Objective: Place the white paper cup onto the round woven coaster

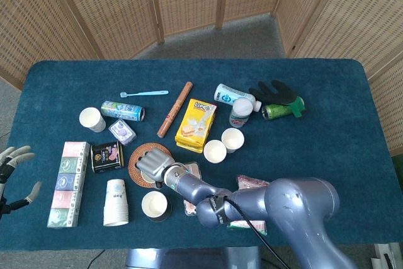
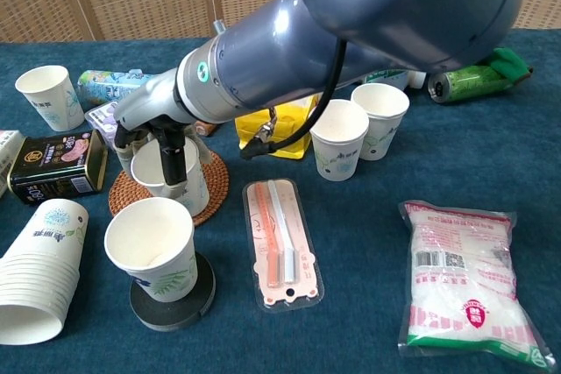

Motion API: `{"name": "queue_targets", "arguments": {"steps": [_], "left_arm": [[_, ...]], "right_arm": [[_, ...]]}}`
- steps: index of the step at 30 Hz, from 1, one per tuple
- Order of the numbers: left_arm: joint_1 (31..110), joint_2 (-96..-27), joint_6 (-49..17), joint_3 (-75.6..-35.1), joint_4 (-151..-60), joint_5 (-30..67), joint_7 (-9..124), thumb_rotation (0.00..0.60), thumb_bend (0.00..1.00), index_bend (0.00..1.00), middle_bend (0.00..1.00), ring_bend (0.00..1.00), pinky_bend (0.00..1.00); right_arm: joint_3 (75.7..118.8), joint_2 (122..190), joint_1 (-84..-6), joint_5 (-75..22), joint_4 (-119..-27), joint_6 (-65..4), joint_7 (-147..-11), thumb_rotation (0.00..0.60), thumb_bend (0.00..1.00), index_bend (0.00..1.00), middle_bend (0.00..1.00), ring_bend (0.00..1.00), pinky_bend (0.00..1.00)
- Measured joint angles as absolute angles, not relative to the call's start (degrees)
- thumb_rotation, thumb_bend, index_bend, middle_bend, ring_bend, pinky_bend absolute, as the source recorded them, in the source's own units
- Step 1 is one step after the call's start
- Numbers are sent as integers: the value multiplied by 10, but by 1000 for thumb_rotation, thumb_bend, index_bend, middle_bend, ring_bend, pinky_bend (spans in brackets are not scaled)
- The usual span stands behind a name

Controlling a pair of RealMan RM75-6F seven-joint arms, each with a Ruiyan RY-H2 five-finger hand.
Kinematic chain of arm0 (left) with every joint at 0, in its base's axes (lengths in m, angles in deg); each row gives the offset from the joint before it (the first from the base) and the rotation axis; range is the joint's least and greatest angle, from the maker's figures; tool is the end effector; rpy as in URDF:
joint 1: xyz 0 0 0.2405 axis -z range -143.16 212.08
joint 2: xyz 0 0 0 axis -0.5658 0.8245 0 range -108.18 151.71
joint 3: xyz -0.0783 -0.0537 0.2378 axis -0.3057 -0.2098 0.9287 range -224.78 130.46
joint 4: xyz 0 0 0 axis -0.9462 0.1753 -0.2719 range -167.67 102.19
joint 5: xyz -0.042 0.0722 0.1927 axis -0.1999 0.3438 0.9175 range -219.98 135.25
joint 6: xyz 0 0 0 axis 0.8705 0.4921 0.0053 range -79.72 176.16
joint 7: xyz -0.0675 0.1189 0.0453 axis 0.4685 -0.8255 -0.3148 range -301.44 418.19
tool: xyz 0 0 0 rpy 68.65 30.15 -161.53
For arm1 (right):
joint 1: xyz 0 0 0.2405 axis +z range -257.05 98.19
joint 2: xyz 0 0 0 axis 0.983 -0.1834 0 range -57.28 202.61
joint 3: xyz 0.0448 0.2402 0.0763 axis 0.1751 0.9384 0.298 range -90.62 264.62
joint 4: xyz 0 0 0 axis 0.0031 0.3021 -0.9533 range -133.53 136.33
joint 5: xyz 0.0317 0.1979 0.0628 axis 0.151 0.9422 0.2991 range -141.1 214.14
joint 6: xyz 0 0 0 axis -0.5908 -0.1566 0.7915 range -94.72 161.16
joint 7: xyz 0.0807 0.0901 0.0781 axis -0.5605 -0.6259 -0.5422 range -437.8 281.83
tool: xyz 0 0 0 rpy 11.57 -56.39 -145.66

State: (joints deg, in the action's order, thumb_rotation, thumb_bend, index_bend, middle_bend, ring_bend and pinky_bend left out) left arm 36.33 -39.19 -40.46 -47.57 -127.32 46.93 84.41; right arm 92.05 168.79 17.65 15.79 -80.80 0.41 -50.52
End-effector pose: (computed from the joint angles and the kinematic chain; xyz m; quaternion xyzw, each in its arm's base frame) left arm -0.3084 0.1557 0.1723 -0.4993 -0.5055 -0.5081 0.4868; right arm 0.0967 -0.3281 -0.1120 0.9022 -0.2980 0.2430 0.1954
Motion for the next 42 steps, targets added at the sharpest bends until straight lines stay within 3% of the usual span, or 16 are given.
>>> {"name": "queue_targets", "arguments": {"steps": [7, 20, 31, 42], "left_arm": [[364, -392, -405, -476, -1273, 472, 845, 497, 419, 212, 170, 47, 0], [364, -389, -414, -478, -1280, 481, 842, 496, 419, 212, 169, 47, 0], [362, -387, -418, -475, -1287, 487, 839, 502, 420, 212, 170, 47, 0], [368, -385, -413, -475, -1298, 494, 831, 498, 420, 212, 170, 47, 0]], "right_arm": [[912, 1675, 185, 169, -818, 9, -513, 600, 362, 146, 148, 79, 442], [911, 1648, 183, 158, -858, -3, -530, 600, 356, 38, 92, 51, 407], [950, 1610, 128, 100, -903, -44, -592, 600, 338, 44, 91, 51, 407], [955, 1560, 74, 54, -948, -90, -610, 600, 344, 67, 95, 51, 398]]}}
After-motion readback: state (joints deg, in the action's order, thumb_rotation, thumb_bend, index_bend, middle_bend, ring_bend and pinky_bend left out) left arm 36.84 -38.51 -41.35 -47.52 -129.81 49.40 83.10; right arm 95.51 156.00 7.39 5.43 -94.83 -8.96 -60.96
